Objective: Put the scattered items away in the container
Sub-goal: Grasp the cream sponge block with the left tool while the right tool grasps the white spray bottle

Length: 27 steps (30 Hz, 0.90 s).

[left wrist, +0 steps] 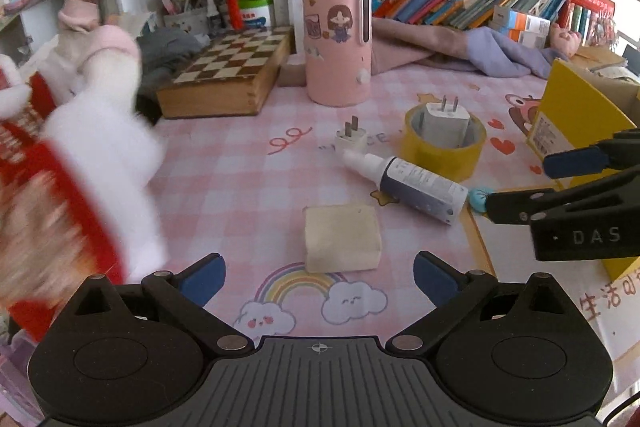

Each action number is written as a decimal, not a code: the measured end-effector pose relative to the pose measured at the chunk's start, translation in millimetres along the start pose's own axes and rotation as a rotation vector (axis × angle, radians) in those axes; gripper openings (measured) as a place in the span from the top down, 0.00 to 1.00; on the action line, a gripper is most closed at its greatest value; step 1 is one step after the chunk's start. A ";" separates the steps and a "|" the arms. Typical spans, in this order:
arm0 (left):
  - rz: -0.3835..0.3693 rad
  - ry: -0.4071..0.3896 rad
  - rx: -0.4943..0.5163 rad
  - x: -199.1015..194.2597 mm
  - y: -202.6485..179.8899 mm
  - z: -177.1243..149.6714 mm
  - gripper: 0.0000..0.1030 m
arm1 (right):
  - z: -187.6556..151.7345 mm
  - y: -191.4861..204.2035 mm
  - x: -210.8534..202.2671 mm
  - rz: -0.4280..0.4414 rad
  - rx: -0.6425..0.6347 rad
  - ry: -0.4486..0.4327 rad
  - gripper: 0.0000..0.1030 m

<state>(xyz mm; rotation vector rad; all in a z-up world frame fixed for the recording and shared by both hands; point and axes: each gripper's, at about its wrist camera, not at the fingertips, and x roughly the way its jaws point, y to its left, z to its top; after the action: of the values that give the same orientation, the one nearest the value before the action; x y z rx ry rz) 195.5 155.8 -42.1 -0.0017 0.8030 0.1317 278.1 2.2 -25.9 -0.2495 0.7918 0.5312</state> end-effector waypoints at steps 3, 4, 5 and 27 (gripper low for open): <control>-0.007 0.001 0.004 8.3 -0.4 4.1 0.03 | 6.2 -0.5 12.4 0.021 0.002 0.023 0.39; -0.010 0.000 0.006 11.1 -0.6 5.6 0.04 | 8.6 -0.6 16.5 0.028 0.003 0.029 0.41; -0.013 0.003 0.008 14.7 -0.8 7.2 0.05 | 11.6 -0.8 20.4 0.038 0.003 0.034 0.42; -0.092 0.097 -0.015 58.5 2.1 14.4 0.51 | 48.0 22.8 95.4 0.147 -0.126 0.169 0.52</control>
<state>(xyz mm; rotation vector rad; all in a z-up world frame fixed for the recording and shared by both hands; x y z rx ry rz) 245.7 165.4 -73.9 -0.0600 0.8971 0.0508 350.4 75.1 -63.3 -0.3571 0.9467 0.7068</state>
